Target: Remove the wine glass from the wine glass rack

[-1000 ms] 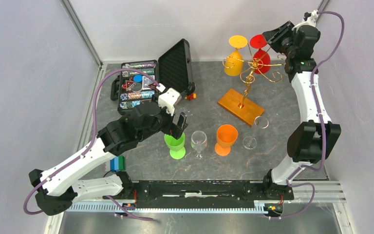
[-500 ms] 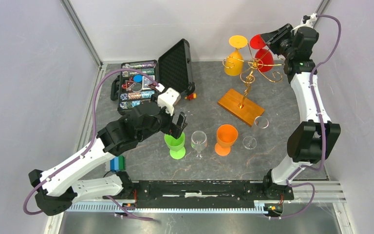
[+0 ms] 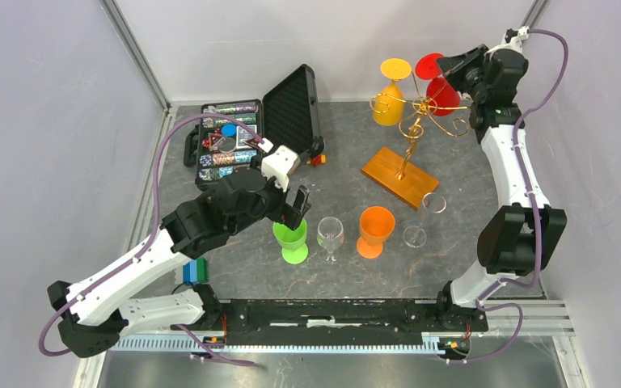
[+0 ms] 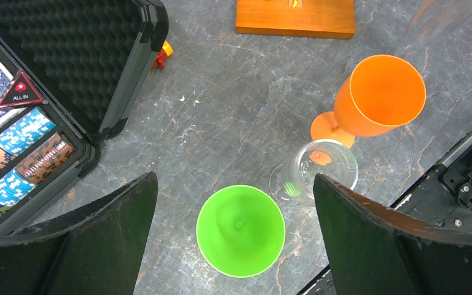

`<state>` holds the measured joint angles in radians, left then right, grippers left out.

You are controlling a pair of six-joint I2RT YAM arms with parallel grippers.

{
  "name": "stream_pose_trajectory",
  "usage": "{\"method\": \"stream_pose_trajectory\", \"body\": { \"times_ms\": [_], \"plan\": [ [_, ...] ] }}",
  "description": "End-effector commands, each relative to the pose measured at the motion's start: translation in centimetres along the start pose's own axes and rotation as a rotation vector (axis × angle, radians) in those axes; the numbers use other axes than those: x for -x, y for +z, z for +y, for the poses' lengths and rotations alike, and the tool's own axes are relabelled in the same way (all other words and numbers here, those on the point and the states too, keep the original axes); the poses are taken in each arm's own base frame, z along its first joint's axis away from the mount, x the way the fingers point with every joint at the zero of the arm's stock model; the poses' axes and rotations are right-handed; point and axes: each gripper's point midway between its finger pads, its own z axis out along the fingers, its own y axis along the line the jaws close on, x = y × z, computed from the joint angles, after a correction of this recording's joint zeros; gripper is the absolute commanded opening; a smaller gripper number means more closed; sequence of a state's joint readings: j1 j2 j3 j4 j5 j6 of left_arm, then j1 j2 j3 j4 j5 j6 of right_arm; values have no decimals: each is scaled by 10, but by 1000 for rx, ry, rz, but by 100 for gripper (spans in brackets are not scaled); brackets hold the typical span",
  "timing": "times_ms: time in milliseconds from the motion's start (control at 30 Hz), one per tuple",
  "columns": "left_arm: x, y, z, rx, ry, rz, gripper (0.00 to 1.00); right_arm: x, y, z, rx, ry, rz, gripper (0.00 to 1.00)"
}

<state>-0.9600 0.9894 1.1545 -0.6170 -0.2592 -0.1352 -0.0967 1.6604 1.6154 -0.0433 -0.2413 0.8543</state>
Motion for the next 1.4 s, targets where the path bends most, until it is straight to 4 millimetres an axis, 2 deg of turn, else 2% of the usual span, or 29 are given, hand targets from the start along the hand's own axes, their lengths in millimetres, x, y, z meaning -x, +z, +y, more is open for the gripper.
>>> {"method": "stream_pose_trajectory", "body": {
  "times_ms": [0, 267, 467, 667, 1067, 1367],
  "plan": [
    [17, -5, 2, 4, 24, -71, 100, 29, -15, 23, 64, 11, -142, 0],
    [17, -5, 3, 5, 22, -71, 100, 38, -20, 20, 56, 55, -220, 0],
    [17, -4, 2, 4, 22, -72, 100, 53, -36, 12, 5, 16, -317, 0],
    [17, -3, 1, 2, 21, -70, 100, 54, -41, 14, 1, 30, -317, 0],
    [19, -7, 3, 5, 19, -82, 100, 57, -16, -2, -58, 161, -325, 0],
    [18, -5, 4, 12, 22, -78, 100, 70, -20, -9, -119, 190, -383, 0]
  ]
}}
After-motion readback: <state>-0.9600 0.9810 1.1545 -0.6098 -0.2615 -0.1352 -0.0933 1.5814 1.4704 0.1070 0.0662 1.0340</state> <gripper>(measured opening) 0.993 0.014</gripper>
